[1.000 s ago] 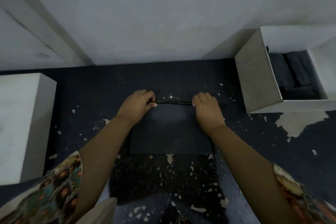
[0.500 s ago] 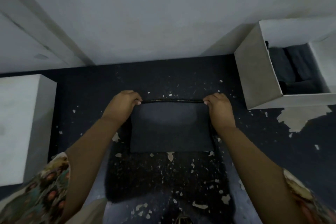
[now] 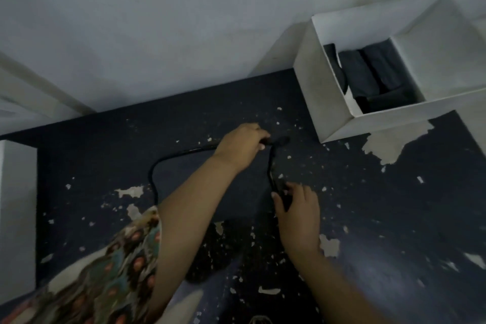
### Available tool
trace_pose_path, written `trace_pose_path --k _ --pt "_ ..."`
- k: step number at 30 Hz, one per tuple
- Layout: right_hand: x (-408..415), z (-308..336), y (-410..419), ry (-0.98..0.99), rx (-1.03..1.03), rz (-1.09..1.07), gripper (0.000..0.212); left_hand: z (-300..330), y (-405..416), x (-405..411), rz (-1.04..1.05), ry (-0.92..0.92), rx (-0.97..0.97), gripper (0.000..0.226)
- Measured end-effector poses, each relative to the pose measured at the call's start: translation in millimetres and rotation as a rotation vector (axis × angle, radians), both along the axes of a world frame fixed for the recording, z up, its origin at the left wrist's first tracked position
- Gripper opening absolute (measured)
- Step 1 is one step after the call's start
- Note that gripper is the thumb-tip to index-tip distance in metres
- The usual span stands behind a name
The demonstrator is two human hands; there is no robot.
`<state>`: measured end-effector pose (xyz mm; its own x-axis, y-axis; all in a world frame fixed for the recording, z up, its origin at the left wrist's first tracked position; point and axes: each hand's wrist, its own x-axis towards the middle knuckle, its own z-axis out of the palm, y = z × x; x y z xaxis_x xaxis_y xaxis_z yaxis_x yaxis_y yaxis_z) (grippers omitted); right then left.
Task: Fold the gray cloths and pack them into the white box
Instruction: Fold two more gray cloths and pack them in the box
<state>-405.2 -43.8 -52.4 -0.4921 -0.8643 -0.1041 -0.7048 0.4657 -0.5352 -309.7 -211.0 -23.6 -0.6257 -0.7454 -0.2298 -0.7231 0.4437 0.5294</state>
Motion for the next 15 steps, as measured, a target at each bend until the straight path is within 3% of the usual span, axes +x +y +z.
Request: trace_pose_path --k 4,9,12,15 --pt "7 2 3 0.118 0.055 0.075 0.023 -3 -7 -17 -0.07 -0.156 -0.012 0.029" --pt "10 3 -8 0.039 0.17 0.034 0.017 -3 -10 -24 -0.093 -0.255 0.037 0.018" --pt "7 9 -12 -0.048 0.165 0.006 0.01 0 -16 -18 -0.082 -0.225 0.074 0.016" --pt "13 19 -8 -0.135 0.04 -0.006 0.003 14 -26 0 -0.03 -0.079 0.085 0.017"
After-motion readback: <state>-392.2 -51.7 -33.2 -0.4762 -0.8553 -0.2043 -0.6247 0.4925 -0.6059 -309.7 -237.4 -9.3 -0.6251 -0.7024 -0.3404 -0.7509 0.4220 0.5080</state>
